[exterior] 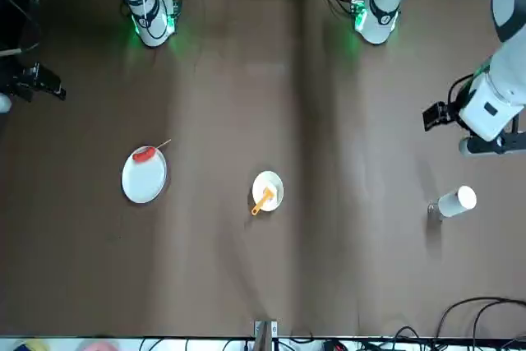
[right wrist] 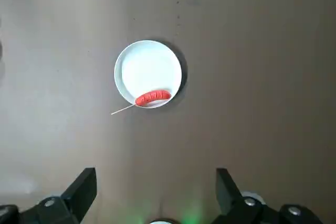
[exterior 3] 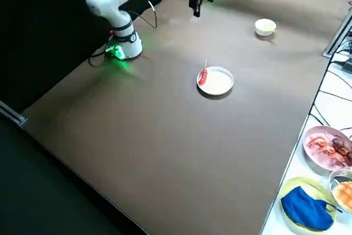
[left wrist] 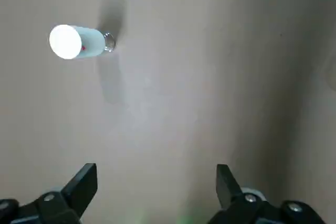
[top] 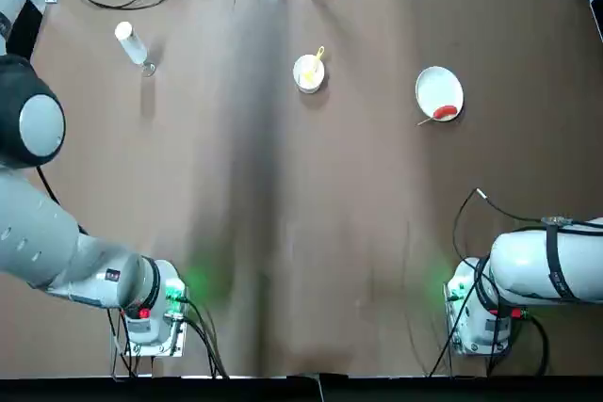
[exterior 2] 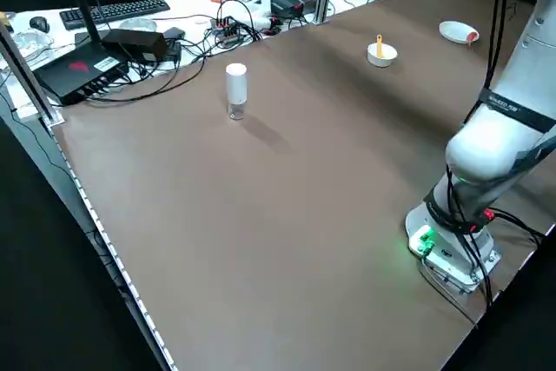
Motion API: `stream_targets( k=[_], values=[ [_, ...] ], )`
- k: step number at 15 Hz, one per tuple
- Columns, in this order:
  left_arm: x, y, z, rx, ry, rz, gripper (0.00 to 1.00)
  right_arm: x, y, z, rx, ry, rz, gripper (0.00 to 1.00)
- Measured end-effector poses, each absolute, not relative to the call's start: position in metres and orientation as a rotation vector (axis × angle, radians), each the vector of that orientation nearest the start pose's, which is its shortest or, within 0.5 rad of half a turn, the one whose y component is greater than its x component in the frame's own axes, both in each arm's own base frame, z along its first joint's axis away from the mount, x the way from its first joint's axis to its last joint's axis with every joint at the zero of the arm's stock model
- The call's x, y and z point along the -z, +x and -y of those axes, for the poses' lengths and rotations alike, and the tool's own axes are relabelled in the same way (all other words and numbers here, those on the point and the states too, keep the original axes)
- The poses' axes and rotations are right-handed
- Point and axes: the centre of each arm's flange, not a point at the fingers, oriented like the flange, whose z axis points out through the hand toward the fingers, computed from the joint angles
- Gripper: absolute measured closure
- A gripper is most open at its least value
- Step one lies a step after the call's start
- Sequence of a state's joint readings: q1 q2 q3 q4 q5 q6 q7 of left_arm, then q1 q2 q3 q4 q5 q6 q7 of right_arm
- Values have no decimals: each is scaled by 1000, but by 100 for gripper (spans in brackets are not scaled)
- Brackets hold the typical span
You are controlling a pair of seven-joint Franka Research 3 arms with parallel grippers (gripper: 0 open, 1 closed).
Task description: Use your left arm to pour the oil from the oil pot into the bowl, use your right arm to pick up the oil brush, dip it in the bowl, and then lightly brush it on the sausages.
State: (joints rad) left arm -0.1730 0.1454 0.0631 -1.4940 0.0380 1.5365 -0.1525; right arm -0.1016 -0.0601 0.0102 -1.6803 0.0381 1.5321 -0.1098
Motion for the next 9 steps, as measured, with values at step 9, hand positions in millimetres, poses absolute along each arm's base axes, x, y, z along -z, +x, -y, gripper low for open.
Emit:
stream_targets(
  k=[9],
  values=[
    [-579,586,-123,113,-3354,-718,0,-604,528,52,-107,-3093,45,0]
  ],
)
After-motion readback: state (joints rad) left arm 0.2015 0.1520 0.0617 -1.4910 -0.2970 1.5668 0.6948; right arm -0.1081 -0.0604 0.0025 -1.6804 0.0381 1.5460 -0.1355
